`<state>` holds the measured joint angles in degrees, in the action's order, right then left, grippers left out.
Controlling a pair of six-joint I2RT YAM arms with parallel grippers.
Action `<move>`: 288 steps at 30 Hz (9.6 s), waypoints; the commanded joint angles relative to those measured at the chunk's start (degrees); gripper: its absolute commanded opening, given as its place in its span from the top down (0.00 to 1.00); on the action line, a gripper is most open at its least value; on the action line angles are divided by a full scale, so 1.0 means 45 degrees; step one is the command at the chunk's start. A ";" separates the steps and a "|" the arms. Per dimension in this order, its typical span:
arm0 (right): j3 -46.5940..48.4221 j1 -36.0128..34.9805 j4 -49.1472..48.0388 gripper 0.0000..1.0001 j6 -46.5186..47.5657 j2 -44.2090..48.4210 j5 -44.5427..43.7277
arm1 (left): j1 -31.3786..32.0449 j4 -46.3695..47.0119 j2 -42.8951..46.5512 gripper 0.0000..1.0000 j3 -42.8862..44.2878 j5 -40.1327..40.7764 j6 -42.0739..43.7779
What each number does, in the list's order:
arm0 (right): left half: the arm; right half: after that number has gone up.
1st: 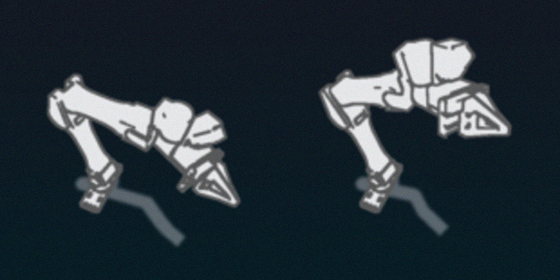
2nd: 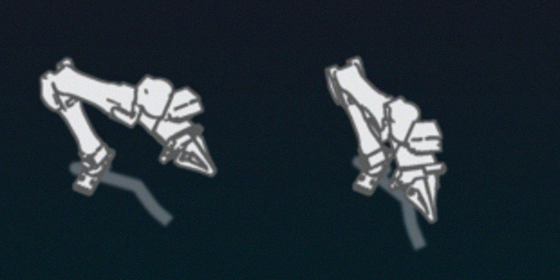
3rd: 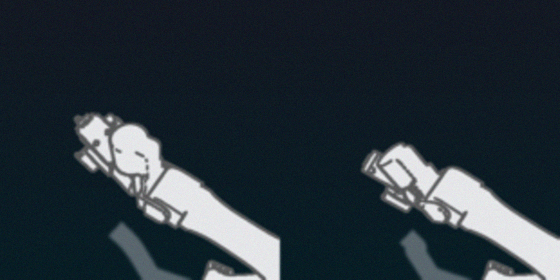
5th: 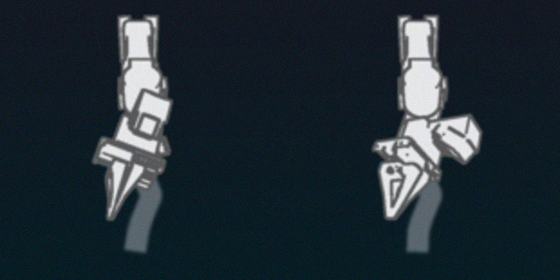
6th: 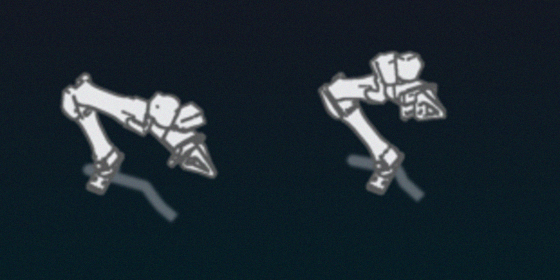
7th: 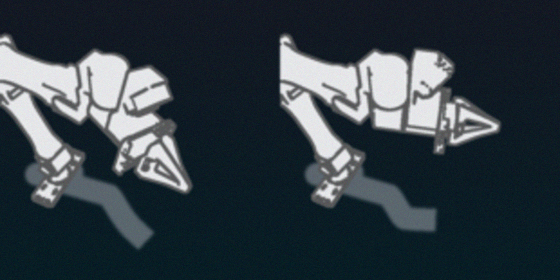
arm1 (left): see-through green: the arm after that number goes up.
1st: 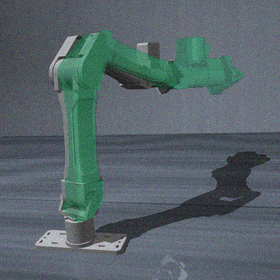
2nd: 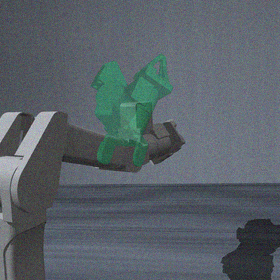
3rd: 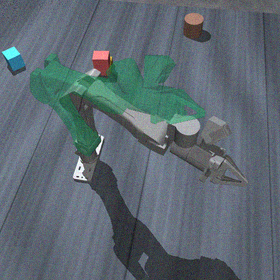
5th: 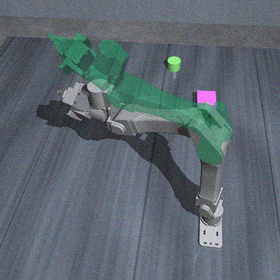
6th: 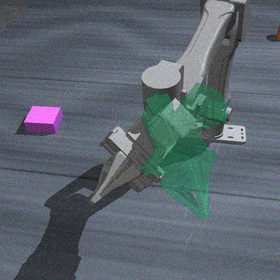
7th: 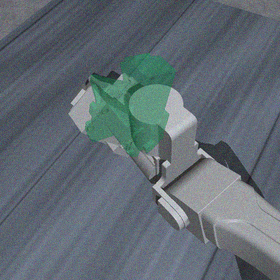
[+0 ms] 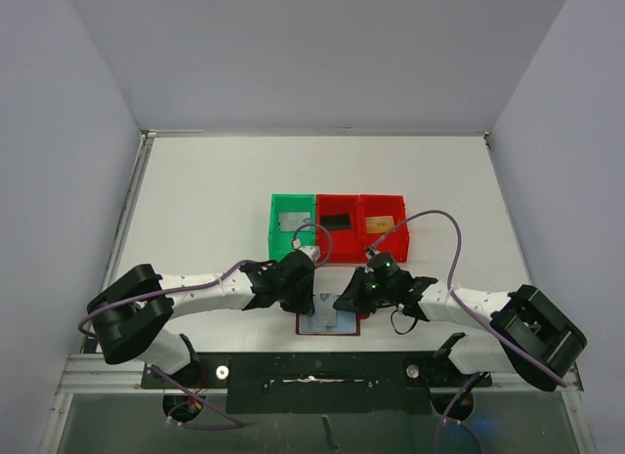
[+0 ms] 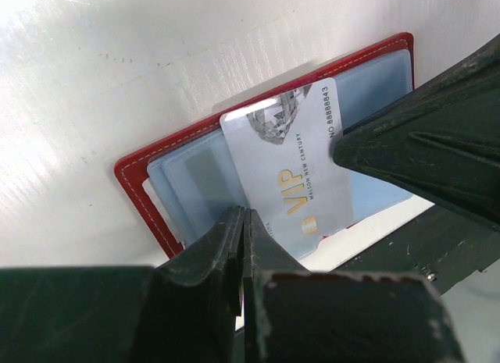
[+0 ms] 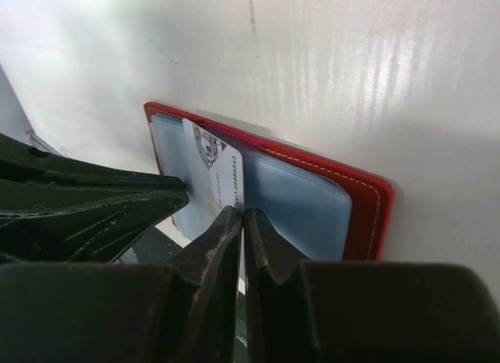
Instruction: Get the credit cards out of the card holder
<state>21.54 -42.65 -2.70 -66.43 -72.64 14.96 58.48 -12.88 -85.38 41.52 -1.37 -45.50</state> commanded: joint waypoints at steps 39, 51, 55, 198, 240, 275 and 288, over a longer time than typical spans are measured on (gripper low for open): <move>-0.1970 0.0331 -0.3526 0.88 -0.1382 0.0270 0.1315 | 0.0237 -0.0183 -0.0375 1.00 0.0068 0.0518 -0.0063; -0.2033 0.0630 -0.5204 0.94 -0.1362 -0.0682 0.1926 | 0.0227 -0.0216 -0.0235 1.00 0.0035 0.0590 -0.0241; -0.1991 0.0670 -0.4985 1.00 -0.1228 -0.0556 0.1875 | 0.0228 -0.0237 -0.0168 1.00 0.0045 0.0674 -0.0261; 0.5424 -0.2259 0.1033 1.00 1.7304 0.1982 -0.4492 | -0.9895 -0.3770 0.9833 0.14 0.0011 0.4210 0.2877; 1.2022 -0.1930 0.0456 1.00 2.2121 -0.7237 -0.5898 | -0.9951 -0.4194 1.1461 0.14 0.0010 0.6262 0.2614; 1.4239 -0.1256 0.2071 0.92 2.3473 -1.0026 -0.6170 | -0.9973 -0.4114 1.2527 0.14 -0.0180 0.5938 0.2331; 1.4101 -0.1189 0.2481 0.87 2.4562 -1.0453 -0.6170 | -0.9939 -0.4235 1.3290 0.14 -0.0196 0.5886 0.2200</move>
<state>84.62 -48.40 9.52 42.17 -119.92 -12.40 14.02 -33.30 -26.11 40.21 24.84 -35.40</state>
